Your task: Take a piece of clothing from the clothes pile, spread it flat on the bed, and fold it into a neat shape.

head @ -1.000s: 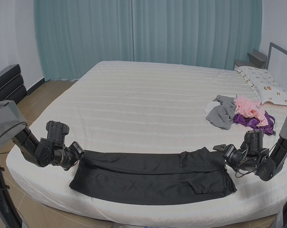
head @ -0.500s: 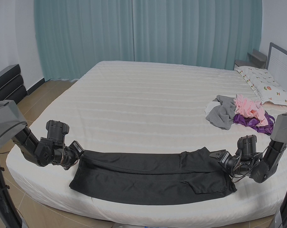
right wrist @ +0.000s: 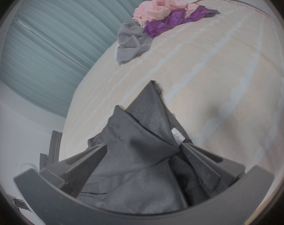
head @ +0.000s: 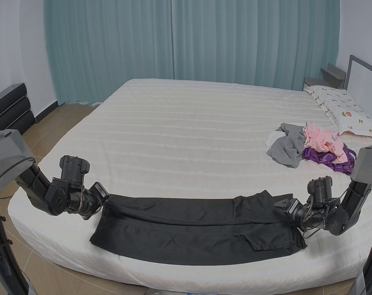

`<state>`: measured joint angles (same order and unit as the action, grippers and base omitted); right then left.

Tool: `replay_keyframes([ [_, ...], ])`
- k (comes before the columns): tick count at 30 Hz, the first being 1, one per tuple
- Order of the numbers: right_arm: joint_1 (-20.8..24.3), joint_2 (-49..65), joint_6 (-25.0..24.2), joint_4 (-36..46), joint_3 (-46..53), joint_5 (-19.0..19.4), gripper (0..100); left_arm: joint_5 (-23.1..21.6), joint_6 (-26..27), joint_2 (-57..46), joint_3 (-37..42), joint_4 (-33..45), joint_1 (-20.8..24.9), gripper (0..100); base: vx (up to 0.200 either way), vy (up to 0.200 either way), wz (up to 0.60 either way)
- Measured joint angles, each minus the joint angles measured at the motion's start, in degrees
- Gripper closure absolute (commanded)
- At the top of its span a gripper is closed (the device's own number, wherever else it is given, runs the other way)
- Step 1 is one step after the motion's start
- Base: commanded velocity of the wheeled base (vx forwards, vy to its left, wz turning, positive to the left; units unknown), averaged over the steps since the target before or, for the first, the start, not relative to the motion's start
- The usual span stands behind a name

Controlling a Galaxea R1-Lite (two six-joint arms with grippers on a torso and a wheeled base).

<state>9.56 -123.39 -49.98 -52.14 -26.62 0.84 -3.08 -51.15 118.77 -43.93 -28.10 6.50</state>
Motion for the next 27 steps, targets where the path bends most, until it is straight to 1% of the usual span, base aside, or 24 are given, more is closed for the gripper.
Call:
replay_keyframes([
  [12,-0.33,-1.48,-0.1,0.46,-1.55,0.27,0,0.0,-0.06,-0.26,0.0,-0.01,0.0,100,0.0,0.0,0.0],
  [13,-0.39,-1.8,-0.1,0.41,-1.76,0.28,100,0.0,-0.11,-0.3,0.0,0.0,0.0,100,0.0,0.0,0.0],
  [27,-1.22,-2.32,-0.29,0.82,-2.72,0.02,100,0.0,-0.09,-0.41,0.0,0.0,0.0,100,0.0,0.0,0.0],
])
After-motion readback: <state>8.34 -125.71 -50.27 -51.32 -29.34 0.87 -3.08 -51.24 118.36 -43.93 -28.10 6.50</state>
